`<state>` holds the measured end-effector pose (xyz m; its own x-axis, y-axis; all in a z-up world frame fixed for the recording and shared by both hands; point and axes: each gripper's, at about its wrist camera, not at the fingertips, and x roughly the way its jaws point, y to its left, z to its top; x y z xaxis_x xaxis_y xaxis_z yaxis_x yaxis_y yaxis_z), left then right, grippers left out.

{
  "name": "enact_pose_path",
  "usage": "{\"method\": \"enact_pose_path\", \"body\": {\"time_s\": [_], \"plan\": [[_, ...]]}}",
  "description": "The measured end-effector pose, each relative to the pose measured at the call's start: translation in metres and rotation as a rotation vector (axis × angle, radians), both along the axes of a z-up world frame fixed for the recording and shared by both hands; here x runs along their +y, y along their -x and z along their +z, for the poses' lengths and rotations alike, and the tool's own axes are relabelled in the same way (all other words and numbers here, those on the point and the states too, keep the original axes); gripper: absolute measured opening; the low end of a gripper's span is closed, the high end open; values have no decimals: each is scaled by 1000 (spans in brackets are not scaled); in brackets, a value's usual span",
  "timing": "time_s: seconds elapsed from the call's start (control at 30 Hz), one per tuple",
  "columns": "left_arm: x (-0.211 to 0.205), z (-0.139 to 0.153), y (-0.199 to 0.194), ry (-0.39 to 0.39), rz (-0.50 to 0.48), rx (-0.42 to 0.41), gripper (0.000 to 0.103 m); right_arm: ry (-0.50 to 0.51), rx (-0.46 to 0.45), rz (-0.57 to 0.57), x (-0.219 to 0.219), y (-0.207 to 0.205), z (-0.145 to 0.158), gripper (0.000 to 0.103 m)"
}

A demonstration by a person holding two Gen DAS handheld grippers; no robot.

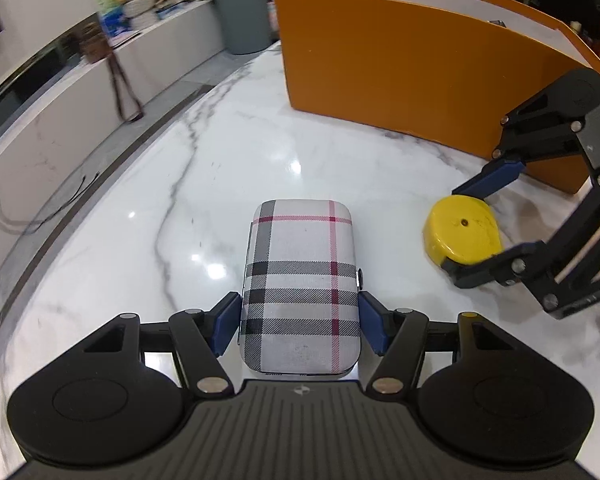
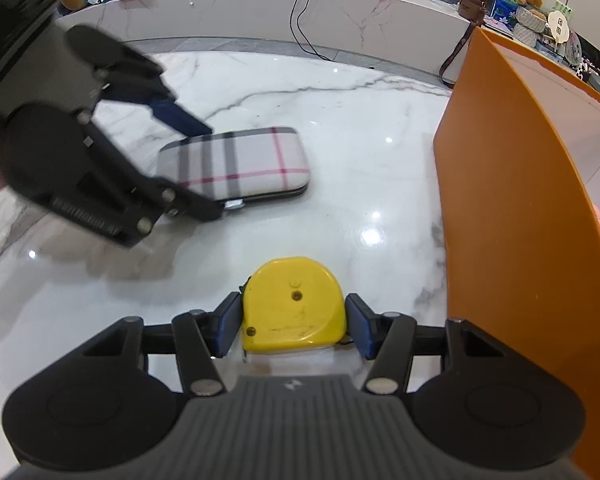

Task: Organize rigid objects
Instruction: 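Lift the plaid pouch and tape measure and carry both over the orange box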

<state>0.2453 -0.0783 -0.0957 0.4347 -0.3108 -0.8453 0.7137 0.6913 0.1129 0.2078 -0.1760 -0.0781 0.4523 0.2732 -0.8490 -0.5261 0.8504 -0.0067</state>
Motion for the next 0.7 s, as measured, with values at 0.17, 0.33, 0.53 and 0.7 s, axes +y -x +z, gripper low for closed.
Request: {"method": "enact_pose_path", "body": {"time_s": [0.17,0.33,0.53,0.7], "plan": [[7,3,13,23,76,9,72,-2,1,6,-1,0,0,57],[15,12,20,52,149,-5,72,-29,29,-5,-4,-2,3,56],[20,32,24,48,179,-43,72,-49,2,0,-1,0,17,56],[25,53,24,41,197,-79,72,-68,-27,-2,3,1,33,56]]}}
